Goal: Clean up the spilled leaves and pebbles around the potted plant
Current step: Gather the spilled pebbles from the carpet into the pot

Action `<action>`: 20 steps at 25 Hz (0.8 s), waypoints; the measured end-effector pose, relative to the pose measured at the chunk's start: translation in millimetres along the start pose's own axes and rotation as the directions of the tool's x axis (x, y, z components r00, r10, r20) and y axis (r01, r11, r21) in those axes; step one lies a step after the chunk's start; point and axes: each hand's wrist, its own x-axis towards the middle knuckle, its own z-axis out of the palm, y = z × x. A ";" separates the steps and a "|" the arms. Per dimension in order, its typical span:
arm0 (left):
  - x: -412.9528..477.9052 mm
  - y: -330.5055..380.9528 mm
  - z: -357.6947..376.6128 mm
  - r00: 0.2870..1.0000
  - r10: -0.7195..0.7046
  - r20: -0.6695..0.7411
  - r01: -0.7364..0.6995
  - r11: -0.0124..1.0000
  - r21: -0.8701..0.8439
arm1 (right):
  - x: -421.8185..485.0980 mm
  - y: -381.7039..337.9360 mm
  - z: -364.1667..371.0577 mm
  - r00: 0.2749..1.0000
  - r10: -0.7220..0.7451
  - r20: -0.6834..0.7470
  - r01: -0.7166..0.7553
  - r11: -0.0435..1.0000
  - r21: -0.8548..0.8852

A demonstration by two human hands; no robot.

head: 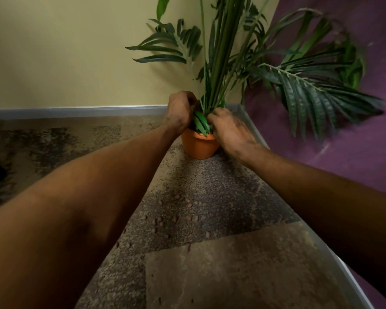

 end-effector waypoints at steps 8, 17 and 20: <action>-35.5 -39.7 -46.8 0.970 0.168 0.175 -0.229 0.870 0.436 | -11.5 -26.8 7.3 0.996 -0.063 0.062 0.063 0.998 0.008; -115.4 -95.7 -64.5 0.862 0.067 0.502 -0.418 0.653 0.631 | -62.9 -65.7 52.4 0.954 -0.132 0.271 0.115 0.990 0.078; -136.8 -103.4 -57.8 0.819 -0.031 0.573 -0.405 0.676 0.616 | -78.0 -73.0 72.4 0.922 -0.123 0.368 0.078 0.988 0.133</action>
